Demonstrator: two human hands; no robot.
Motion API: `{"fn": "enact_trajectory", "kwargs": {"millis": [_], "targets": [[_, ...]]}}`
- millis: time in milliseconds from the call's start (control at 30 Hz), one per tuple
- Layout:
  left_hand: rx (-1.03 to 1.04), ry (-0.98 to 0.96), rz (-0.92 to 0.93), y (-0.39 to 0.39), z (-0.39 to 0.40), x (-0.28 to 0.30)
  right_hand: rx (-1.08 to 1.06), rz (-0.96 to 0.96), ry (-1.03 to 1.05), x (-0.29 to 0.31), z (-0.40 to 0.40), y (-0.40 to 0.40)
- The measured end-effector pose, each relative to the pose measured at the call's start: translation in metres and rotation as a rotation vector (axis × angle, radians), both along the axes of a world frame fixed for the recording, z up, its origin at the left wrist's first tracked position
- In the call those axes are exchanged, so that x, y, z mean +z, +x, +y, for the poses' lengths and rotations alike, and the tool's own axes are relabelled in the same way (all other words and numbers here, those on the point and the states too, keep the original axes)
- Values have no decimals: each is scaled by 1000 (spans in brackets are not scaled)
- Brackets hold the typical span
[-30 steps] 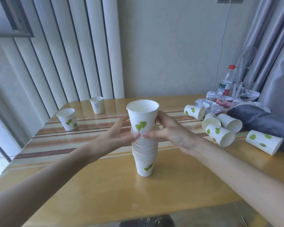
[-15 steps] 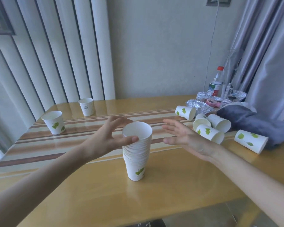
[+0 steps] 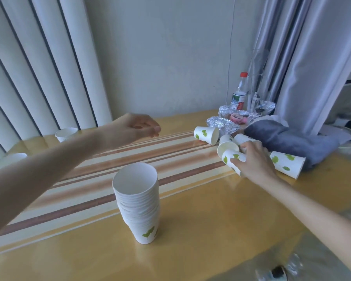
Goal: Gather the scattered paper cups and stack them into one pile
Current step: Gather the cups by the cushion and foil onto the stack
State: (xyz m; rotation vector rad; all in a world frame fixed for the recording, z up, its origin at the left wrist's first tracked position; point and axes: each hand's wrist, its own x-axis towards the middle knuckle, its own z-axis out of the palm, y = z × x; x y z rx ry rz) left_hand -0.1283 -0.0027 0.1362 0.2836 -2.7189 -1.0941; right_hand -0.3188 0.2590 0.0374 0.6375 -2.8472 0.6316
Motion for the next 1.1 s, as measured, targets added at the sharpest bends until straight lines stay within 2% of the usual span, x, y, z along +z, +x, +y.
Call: {"fn": "enact_trajectory", "kwargs": {"millis": [67, 133, 300, 400, 500, 633, 733, 800, 833, 900, 933, 1000, 1100], "targets": [[-19, -25, -22, -29, 8, 4, -84, -116, 57, -13, 2, -9], [-60, -25, -36, -55, 10, 0, -99, -207, 2, -26, 2, -15], [-101, 56, -44, -83, 8, -24, -37, -188, -100, -29, 1, -13], [-136, 53, -61, -78, 8, -30, 125, -211, -115, -8, -11, 6], [-157, -123, -66, -70, 11, -32, 273, -248, -181, 26, -34, 31], [-248, -399, -75, -66, 22, -41, 297, -505, -332, 52, -67, 53], [-211, -457, -89, -66, 21, -52, 329, -595, -414, 49, -77, 56], [-162, -438, -110, -66, 15, -58, 341, -549, -411, 42, -71, 42], [-131, -392, -117, -64, 11, -60, 329, -413, -332, 36, -64, 27], [-61, -233, -105, -61, 4, -60, 312, -34, 54, 23, -47, -13], [-32, -150, -94, -58, 0, -61, 317, 83, 272, 15, -38, -33], [0, -24, -66, -54, -7, -63, 334, 113, 593, 3, -22, -63], [12, 67, -42, -46, -14, -66, 399, 133, 713, -3, -19, -76]]}}
